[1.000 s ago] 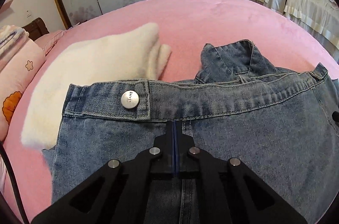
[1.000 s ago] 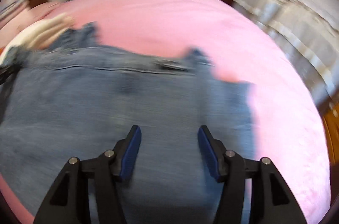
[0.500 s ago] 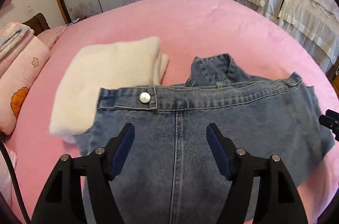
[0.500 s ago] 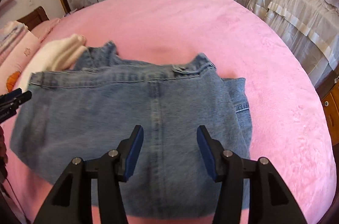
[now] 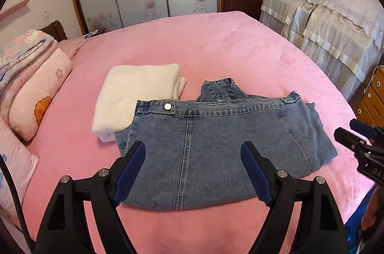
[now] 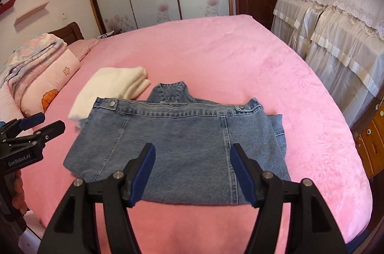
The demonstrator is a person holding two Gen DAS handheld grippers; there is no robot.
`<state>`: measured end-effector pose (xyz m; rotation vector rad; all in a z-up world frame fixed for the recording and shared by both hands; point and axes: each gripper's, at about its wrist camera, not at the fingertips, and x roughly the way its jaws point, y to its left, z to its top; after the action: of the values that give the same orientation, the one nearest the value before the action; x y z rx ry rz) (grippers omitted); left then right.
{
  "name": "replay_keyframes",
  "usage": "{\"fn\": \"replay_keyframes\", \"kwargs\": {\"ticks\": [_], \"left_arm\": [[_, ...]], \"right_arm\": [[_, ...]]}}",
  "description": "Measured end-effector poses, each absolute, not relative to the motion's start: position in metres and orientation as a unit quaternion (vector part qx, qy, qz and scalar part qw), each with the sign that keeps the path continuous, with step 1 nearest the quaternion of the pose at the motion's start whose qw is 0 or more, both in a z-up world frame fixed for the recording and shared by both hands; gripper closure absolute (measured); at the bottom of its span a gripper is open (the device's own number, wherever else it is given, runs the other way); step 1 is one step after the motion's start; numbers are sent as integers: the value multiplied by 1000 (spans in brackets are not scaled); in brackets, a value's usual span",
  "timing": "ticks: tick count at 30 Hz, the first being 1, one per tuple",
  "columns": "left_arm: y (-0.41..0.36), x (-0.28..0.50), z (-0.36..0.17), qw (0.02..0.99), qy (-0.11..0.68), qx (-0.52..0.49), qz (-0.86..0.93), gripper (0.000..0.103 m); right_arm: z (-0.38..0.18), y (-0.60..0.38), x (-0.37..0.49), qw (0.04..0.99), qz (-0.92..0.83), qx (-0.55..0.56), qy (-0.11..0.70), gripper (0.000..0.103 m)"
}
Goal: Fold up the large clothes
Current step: 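Smooth the folded jacket flat with both tools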
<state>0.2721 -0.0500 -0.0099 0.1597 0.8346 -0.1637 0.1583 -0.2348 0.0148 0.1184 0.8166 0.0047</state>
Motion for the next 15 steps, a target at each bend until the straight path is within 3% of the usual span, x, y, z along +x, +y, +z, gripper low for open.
{"fn": "replay_keyframes", "kwargs": {"ticks": [7, 15], "left_arm": [[-33, 242, -25, 907, 413, 3, -79, 22], [4, 239, -117, 879, 455, -106, -89, 22]], "right_arm": [[9, -220, 134, 920, -8, 64, 386, 35], [-45, -201, 136, 919, -27, 47, 391, 35]]}}
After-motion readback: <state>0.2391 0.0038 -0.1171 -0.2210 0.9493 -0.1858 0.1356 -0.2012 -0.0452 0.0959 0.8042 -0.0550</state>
